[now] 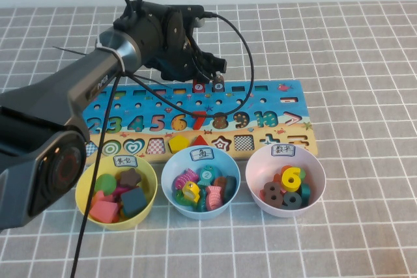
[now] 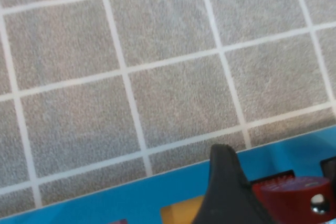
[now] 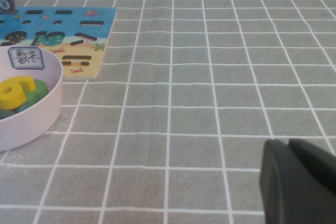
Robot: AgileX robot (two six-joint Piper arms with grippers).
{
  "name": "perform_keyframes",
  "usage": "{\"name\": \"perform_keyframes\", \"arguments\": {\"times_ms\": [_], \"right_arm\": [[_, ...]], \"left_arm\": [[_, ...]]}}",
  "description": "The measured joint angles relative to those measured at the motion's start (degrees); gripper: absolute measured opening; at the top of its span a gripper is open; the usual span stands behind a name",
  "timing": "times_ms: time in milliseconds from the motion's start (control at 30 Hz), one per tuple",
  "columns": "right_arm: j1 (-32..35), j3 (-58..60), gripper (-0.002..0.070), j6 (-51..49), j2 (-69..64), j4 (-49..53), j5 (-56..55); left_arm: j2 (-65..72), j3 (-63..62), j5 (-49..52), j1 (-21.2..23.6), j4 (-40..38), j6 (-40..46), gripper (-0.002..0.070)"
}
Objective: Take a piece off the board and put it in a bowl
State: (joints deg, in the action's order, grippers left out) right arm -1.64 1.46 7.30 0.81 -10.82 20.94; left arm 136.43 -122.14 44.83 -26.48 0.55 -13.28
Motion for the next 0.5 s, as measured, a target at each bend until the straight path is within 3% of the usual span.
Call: {"name": "perform_keyframes", "arguments": {"times_ms": [500], "right_arm": [[0.0, 0.0, -0.0018, 0.0, 0.0, 0.0, 0.0]], "left_arm": [[1.0, 0.0, -1.1, 0.0, 0.0, -0.5, 0.0361]]}}
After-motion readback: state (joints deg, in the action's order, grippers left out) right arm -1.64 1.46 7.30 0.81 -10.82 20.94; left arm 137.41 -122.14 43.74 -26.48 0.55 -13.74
